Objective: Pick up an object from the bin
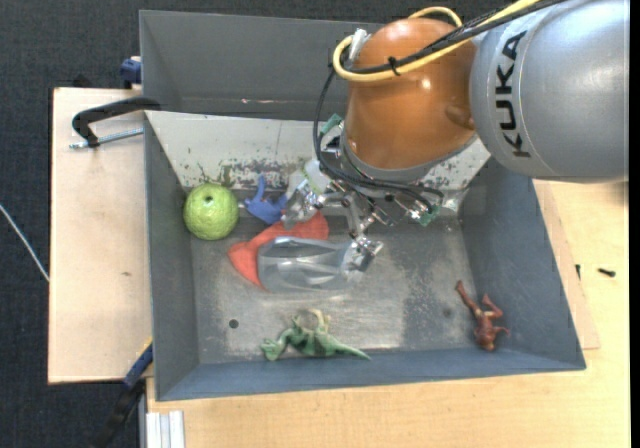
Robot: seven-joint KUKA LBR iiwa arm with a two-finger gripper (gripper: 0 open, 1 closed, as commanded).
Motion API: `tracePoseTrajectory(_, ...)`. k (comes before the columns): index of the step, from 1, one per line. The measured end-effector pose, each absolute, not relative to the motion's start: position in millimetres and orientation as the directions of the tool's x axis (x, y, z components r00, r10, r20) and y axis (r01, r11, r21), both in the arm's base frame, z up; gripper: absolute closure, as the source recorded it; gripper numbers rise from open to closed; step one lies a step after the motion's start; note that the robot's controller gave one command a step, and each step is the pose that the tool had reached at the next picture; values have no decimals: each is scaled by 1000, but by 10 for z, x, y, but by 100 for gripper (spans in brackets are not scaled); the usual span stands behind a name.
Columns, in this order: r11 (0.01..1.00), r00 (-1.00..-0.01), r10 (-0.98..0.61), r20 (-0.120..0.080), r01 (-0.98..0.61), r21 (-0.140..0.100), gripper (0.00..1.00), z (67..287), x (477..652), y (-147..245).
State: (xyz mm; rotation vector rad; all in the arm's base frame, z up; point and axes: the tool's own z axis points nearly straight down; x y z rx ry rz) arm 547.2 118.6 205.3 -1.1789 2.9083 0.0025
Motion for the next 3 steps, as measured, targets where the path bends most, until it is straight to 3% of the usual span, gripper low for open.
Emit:
tracePoseTrajectory(1,718,-718,-696,-4,-696,0,0,2055,5473,1183)
tracePoseTrajectory(2,741,-741,-671,-11,-671,-5,0,1625,5732,1309)
tracePoseTrajectory(3,747,-747,-665,-16,-665,-1,100,886,5627,1250)
